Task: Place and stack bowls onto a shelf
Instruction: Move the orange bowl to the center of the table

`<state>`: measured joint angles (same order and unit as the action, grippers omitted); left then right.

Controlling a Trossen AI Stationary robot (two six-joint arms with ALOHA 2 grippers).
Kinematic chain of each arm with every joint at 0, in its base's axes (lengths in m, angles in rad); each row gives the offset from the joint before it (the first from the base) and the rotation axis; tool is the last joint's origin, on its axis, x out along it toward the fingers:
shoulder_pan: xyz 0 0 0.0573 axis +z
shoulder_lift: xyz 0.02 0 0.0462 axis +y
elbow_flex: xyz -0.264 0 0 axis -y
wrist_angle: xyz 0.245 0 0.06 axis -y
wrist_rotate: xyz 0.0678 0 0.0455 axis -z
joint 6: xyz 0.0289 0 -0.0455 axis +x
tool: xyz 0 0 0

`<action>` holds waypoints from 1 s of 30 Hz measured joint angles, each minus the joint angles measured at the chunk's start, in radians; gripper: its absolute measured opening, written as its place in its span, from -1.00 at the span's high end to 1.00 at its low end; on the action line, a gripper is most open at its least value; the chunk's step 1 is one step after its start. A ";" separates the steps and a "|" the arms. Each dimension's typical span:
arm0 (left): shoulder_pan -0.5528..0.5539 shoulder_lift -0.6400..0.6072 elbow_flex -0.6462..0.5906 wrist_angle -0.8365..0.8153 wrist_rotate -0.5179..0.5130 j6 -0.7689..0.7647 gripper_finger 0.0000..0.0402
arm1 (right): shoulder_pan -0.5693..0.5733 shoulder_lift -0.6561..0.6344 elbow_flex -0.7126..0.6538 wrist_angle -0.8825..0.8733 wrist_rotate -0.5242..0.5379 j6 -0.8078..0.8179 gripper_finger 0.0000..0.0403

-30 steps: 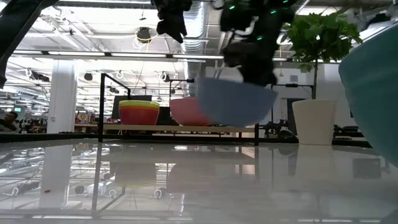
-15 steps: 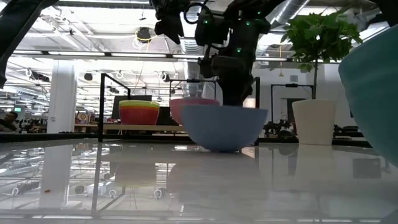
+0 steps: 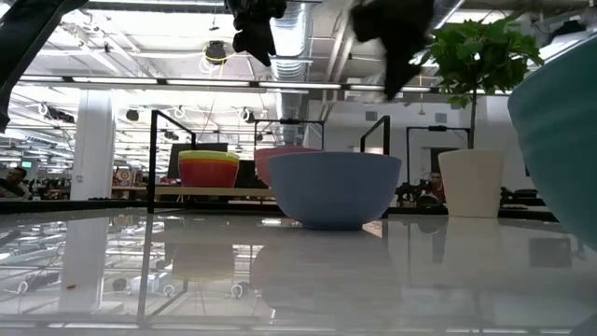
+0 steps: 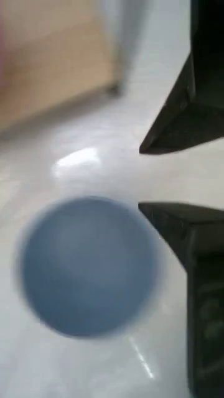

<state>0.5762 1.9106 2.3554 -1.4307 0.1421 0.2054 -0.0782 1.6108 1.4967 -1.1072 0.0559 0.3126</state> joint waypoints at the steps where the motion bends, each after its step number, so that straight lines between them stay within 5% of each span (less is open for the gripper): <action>1: 0.000 0.000 0.000 0.001 0.000 0.000 -0.04 | 0.021 -0.032 -0.001 -0.064 0.000 0.040 0.36; 6: 0.000 0.000 0.000 0.012 0.000 -0.001 -0.04 | 0.152 -0.147 -0.098 -0.274 -0.058 0.295 0.91; 20: -0.022 0.000 -0.002 0.058 0.005 -0.012 -0.04 | 0.747 -0.265 -0.369 -0.127 -0.311 1.266 0.91; 25: -0.023 0.000 -0.002 0.059 0.005 -0.008 -0.04 | 0.869 -0.231 -0.369 -0.059 -0.332 1.463 0.91; 30: -0.023 0.000 -0.002 0.059 0.005 -0.008 -0.04 | 0.915 -0.148 -0.370 -0.058 -0.374 1.497 0.91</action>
<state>0.5533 1.9110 2.3531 -1.3720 0.1467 0.1974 0.8364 1.4627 1.1271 -1.1653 -0.3184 1.8092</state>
